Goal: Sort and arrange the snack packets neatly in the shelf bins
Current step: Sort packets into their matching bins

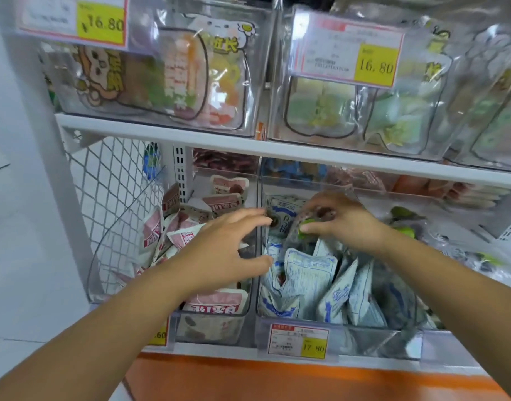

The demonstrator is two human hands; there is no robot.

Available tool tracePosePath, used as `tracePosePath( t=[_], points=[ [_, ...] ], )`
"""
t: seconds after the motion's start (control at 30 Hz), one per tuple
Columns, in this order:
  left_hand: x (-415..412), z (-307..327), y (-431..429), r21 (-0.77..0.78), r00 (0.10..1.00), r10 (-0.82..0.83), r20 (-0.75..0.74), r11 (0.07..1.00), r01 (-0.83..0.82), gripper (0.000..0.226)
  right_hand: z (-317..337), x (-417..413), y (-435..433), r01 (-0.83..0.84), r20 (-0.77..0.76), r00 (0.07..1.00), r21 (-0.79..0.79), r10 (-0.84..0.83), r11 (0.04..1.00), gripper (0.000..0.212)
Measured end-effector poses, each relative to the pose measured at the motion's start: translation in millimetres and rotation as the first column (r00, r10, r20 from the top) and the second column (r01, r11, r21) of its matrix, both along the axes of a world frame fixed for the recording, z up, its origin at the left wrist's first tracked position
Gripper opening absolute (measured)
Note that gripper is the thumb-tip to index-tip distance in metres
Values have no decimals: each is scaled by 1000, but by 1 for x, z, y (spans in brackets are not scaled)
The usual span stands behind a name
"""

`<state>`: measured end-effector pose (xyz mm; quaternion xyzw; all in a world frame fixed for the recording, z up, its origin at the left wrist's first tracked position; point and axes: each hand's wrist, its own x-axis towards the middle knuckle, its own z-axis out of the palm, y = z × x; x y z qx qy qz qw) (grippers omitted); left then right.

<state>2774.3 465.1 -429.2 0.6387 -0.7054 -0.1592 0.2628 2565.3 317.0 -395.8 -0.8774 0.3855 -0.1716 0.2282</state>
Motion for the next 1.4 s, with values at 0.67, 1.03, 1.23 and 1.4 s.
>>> tracePosePath(
  t=[0.67, 1.03, 1.23, 1.4],
  points=[
    [-107, 28, -23, -95, 996, -33, -84, 995, 25, 62, 4, -166, 35, 422, 498, 787, -3, -364, 907, 49],
    [-41, 13, -3, -157, 969, 93, 228, 986, -57, 49, -10, -169, -3, 502, -86, 796, -459, -599, 733, 52],
    [-12, 0, 12, -21, 974, 18, 228, 1000, -14, 61, 22, -75, 56, -55, -133, 991, -343, 10, 938, 32],
    [-4, -11, 11, -69, 974, -14, 228, 997, 31, 66, 10, 26, 44, -352, -661, 713, -50, 233, 935, 63]
  ],
)
